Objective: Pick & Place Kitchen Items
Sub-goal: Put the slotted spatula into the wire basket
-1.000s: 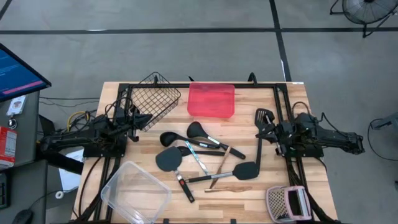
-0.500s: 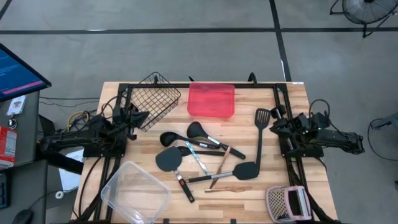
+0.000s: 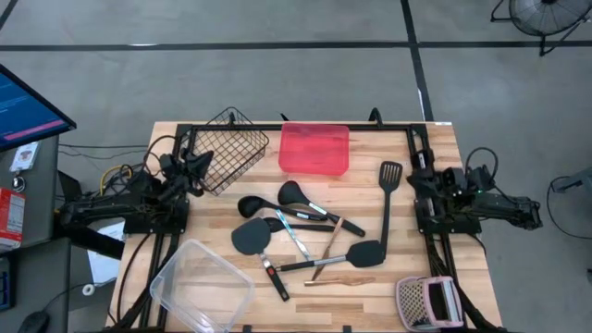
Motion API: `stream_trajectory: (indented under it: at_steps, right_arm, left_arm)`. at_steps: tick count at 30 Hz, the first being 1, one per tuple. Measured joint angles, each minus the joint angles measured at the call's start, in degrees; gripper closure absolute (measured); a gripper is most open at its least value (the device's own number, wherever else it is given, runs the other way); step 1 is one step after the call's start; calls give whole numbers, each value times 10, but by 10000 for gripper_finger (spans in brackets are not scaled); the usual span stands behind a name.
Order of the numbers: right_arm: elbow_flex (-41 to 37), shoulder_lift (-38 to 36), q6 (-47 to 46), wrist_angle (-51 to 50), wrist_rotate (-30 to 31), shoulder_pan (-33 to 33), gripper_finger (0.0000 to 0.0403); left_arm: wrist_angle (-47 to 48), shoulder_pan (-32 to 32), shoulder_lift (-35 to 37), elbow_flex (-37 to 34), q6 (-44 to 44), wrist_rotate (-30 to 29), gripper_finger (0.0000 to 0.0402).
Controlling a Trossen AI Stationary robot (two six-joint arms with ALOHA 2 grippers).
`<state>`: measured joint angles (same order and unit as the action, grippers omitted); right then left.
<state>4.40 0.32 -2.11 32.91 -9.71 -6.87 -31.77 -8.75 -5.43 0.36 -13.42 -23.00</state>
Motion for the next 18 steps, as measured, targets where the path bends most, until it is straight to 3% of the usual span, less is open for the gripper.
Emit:
stream_trajectory:
  at_steps: [6, 10, 15, 18]
  right_arm:
    - [0, 0, 8, 5, 76, 0, 381]
    - [0, 2, 7, 7, 168, 0, 370]
    - [0, 26, 21, 27, 309, 0, 326]
    - [12, 47, 22, 30, 357, 0, 287]
  left_arm:
    - [-7, 0, 0, 0, 26, -7, 355]
    - [-16, 0, 0, 0, 51, 7, 322]
    - [-21, 0, 0, 15, 77, 30, 288]
    - [-25, 0, -12, 38, 102, 39, 273]
